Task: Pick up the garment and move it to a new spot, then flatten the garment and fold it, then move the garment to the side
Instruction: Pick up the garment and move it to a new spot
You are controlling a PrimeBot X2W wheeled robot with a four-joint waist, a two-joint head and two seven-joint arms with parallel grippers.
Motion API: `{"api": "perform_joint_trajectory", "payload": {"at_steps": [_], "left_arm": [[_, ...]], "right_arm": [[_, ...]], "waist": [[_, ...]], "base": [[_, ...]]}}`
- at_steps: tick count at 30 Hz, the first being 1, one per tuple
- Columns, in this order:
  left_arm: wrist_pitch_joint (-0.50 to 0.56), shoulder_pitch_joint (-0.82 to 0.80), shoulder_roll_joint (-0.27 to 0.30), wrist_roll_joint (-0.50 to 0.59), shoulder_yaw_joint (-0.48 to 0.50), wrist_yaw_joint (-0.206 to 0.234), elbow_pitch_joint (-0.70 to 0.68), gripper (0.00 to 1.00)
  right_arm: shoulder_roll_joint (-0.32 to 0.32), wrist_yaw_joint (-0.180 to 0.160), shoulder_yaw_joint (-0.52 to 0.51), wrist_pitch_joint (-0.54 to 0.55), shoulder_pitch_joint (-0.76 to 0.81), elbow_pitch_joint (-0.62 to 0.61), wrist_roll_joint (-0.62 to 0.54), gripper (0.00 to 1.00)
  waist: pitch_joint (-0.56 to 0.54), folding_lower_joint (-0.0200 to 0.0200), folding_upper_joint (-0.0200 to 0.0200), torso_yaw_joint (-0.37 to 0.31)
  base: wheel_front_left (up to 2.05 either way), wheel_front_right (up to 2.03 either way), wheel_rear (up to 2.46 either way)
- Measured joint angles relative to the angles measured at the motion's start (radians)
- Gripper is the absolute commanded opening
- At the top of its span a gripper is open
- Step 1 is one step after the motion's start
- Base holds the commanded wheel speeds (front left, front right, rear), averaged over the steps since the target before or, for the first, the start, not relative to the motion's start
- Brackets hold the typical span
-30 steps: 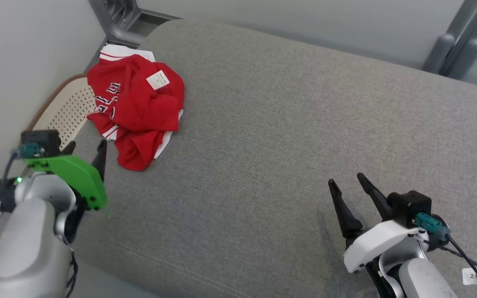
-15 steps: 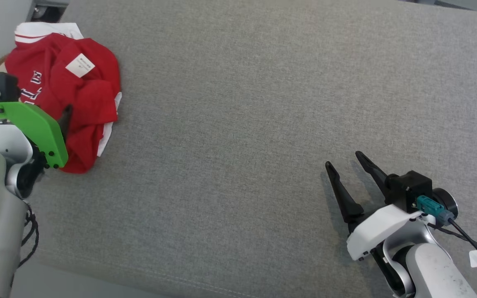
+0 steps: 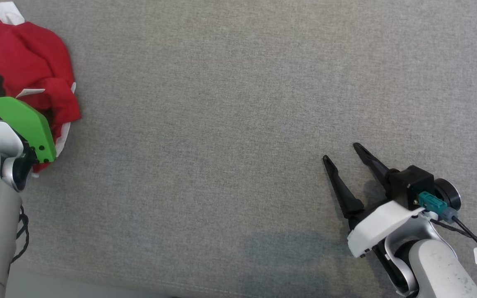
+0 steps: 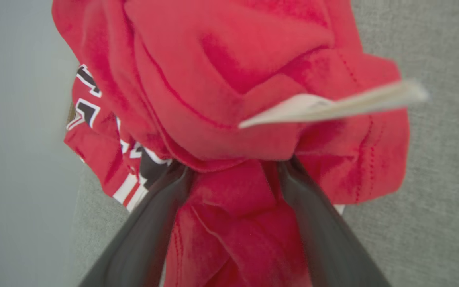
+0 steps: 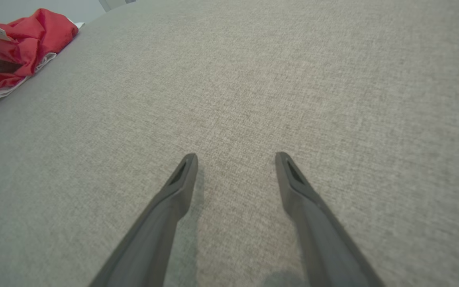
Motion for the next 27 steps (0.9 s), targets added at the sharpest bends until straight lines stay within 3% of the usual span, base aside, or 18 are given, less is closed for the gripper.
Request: {"api": "perform_joint_trajectory", "payload": {"at_steps": [2,7,14,27], "left_arm": [[-0.027,-0.008,0.000,0.003,-0.001,0.005,0.011,0.00],[-0.075,-0.025,-0.011,0.007,-0.011,0.005,0.042,0.00],[-0.198,-0.052,-0.002,0.027,-0.006,0.038,0.045,0.00],[-0.281,-0.126,-0.020,0.085,-0.065,0.059,-0.122,0.00]], "right_arm": [[0.000,0.000,0.000,0.000,0.000,-0.004,-0.002,1.00],[0.005,0.000,0.005,-0.008,-0.003,0.007,-0.002,1.00],[0.024,0.000,0.023,-0.040,-0.007,0.064,0.009,1.00],[0.067,0.000,0.053,-0.116,0.008,0.176,0.046,1.00]], "waist": [[0.009,-0.0001,0.0000,-0.005],[0.005,-0.0001,0.0000,-0.008],[-0.049,-0.0001,0.0000,-0.018],[-0.213,-0.0002,0.0000,-0.076]], "base": [[0.00,0.00,0.00],[0.00,0.00,0.00],[0.00,0.00,0.00],[0.00,0.00,0.00]]}}
